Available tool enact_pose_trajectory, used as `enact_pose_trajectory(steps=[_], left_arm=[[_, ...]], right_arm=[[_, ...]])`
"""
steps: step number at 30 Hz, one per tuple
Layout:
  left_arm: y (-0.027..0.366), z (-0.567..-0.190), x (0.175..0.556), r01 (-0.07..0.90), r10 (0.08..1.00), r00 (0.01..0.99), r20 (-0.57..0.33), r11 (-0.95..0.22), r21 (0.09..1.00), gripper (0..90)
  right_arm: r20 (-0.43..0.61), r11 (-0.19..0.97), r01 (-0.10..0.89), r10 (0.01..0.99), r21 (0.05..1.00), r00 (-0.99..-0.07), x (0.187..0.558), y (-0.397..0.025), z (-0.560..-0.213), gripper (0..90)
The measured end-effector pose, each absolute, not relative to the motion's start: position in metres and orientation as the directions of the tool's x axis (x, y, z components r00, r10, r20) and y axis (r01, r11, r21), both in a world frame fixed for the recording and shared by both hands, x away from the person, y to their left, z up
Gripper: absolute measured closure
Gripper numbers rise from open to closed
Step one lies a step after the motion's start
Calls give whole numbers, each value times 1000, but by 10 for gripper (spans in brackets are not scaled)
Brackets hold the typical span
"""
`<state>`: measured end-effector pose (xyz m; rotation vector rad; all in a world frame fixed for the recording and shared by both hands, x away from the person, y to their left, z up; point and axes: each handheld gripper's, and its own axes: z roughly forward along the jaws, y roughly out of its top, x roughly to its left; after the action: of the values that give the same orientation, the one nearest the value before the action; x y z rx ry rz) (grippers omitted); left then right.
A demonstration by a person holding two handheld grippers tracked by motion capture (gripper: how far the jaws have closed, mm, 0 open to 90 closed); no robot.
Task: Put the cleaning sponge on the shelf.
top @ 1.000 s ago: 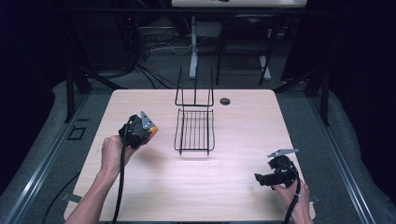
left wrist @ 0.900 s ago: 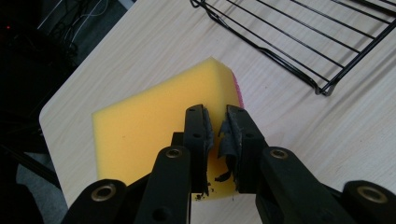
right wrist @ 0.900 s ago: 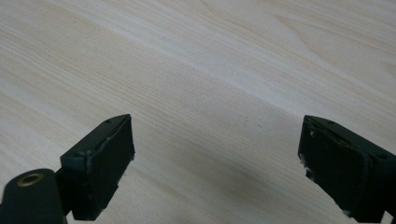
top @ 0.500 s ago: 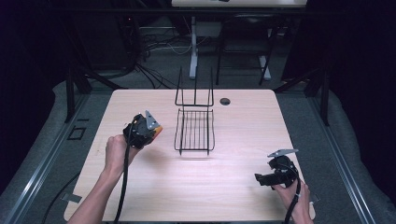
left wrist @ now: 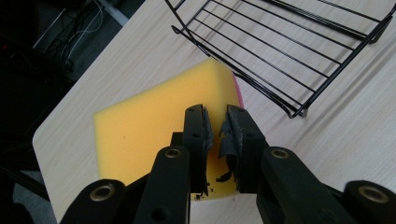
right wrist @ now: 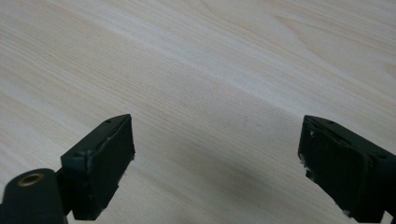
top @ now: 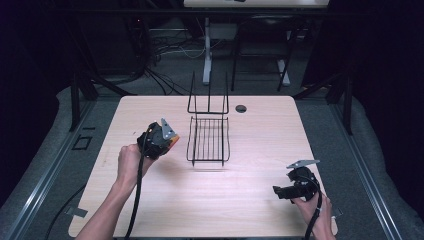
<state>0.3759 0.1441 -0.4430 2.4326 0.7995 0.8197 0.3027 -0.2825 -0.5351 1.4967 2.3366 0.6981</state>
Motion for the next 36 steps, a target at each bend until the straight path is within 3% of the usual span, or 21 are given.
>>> enact_pose_trajectory(steps=[36], left_arm=[[108, -449, 374, 320, 599, 705, 379, -746, 584, 784]], right_arm=[[29, 345, 770, 905, 536, -425, 303, -283, -536, 106]])
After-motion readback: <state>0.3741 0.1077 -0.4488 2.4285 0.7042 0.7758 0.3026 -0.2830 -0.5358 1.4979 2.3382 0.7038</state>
